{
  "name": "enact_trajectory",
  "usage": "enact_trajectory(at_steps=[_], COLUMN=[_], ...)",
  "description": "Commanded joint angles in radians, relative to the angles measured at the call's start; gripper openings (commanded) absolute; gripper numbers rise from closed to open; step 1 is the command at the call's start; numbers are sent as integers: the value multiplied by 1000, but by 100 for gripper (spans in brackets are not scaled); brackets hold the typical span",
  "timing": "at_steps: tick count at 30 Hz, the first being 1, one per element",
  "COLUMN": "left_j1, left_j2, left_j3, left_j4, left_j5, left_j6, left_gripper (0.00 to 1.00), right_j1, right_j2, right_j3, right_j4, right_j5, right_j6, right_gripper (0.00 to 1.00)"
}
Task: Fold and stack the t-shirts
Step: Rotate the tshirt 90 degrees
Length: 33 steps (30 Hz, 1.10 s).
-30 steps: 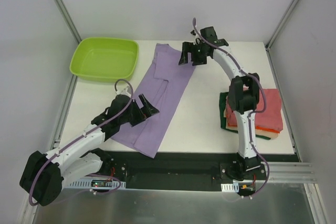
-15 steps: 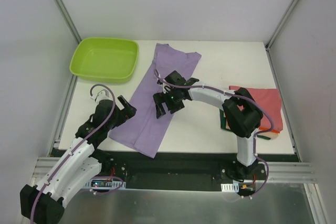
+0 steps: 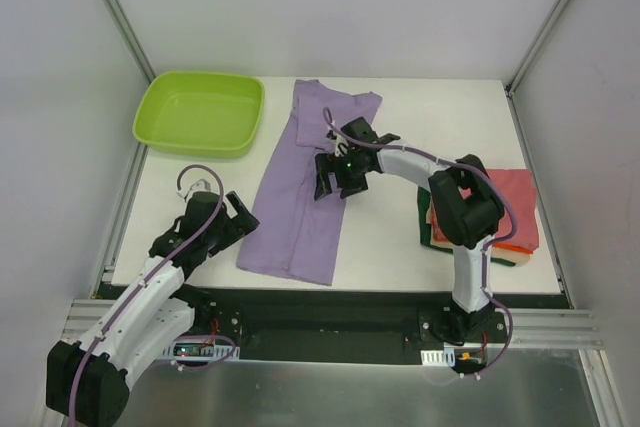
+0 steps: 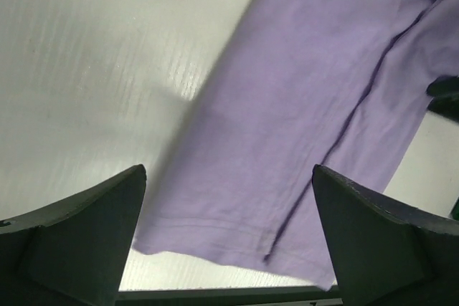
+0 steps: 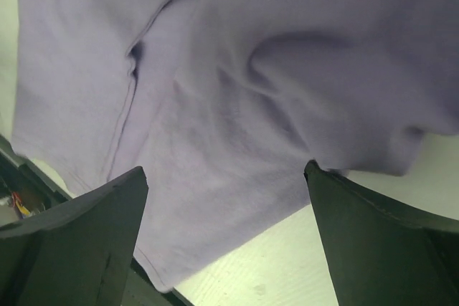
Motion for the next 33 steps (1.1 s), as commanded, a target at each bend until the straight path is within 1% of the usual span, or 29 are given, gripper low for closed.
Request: enact_trajectory(at_steps=[1, 4, 6, 8, 11, 12, 14, 16, 18, 20, 21, 24, 26, 28, 32, 33], left_j1=[6, 4, -5, -25, -59, -71, -98, -132, -158, -169, -174, -194, -209, -220, -232, -235], left_j2=[36, 53, 59, 62, 91, 103, 131, 163, 203, 241, 260, 298, 310, 309, 304, 306], left_j3=[12, -1, -24, -54, -86, -90, -94, -99, -97, -97, -99, -94, -97, -106, -122, -123], left_j4=[-6, 39, 72, 100, 141, 146, 165, 192, 217, 231, 237, 255, 257, 257, 257, 258], left_j5=[77, 221, 267, 304, 347, 354, 365, 380, 402, 408, 416, 439, 443, 448, 442, 443], left_j6=[18, 65, 66, 55, 29, 20, 14, 3, 1, 1, 0, 0, 1, -6, -16, -20], left_gripper=[99, 99, 99, 99, 99, 98, 95, 89, 82, 70, 62, 48, 40, 36, 33, 31], right_j1=[-113, -146, -143, -130, -97, -86, -78, -87, -116, -138, -146, -163, -164, -164, -163, -161], right_j2=[45, 14, -32, -107, -263, -334, -472, -653, -772, -854, -885, -934, -955, -972, -994, -998], right_j3=[-34, -19, -5, 9, -22, -42, -113, -239, -360, -477, -523, -608, -641, -672, -709, -720], right_j4=[-26, -37, -47, -76, -100, -92, -62, 38, 139, 240, 282, 282, 259, 255, 238, 230], right_j5=[69, 72, 66, 93, 202, 269, 371, 400, 400, 385, 368, 315, 285, 259, 215, 212], right_j6=[-44, -83, -127, -159, -175, -173, -102, -13, 73, 138, 147, 172, 199, 229, 253, 253], right_gripper=[96, 96, 96, 96, 96, 96, 96, 96, 96, 96, 96, 96, 96, 96, 96, 96])
